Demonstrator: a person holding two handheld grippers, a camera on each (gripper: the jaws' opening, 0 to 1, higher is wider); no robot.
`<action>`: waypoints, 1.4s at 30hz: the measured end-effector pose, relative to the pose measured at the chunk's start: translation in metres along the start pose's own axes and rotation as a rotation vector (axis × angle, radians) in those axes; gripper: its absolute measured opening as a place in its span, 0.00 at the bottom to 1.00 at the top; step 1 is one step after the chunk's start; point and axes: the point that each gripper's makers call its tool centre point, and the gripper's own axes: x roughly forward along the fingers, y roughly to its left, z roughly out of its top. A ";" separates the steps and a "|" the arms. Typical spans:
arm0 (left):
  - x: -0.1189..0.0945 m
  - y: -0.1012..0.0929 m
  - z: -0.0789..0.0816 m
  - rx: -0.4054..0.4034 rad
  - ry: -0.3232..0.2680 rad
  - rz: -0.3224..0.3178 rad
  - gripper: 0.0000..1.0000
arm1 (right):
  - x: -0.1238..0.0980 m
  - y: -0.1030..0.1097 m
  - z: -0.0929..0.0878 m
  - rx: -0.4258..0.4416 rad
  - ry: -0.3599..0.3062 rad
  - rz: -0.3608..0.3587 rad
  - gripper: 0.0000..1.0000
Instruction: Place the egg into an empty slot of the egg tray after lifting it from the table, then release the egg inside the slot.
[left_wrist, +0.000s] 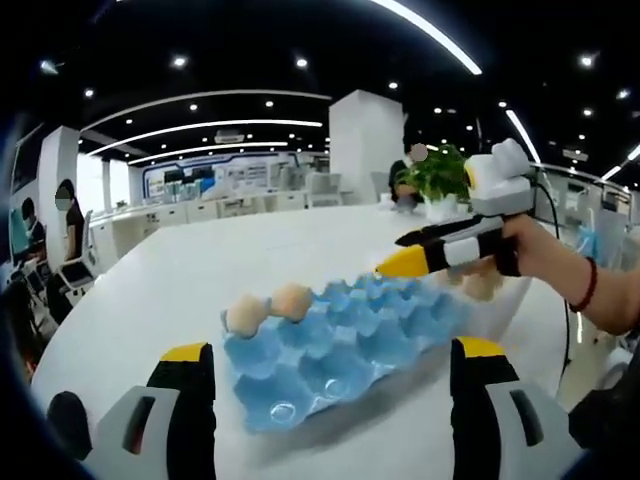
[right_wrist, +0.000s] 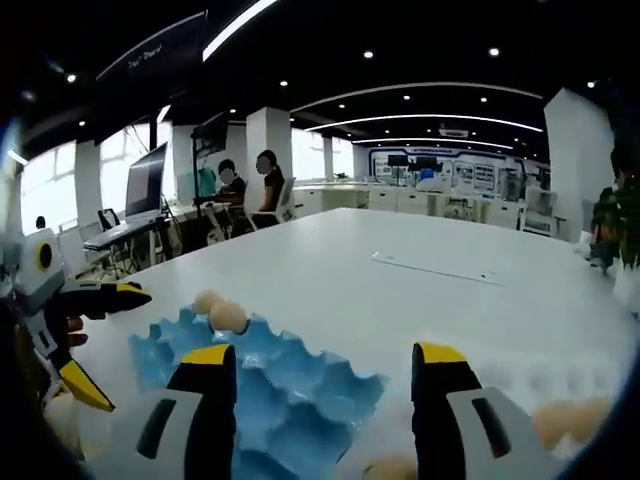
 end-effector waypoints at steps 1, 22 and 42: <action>0.001 -0.001 0.000 -0.001 -0.001 -0.002 1.00 | -0.001 -0.005 0.000 -0.007 -0.003 -0.017 0.74; 0.006 -0.006 0.000 0.006 0.006 -0.016 0.99 | -0.029 -0.049 -0.009 0.015 -0.007 -0.095 0.74; 0.020 0.011 -0.001 0.009 0.011 -0.022 0.99 | -0.058 -0.088 -0.023 0.049 -0.002 -0.185 0.73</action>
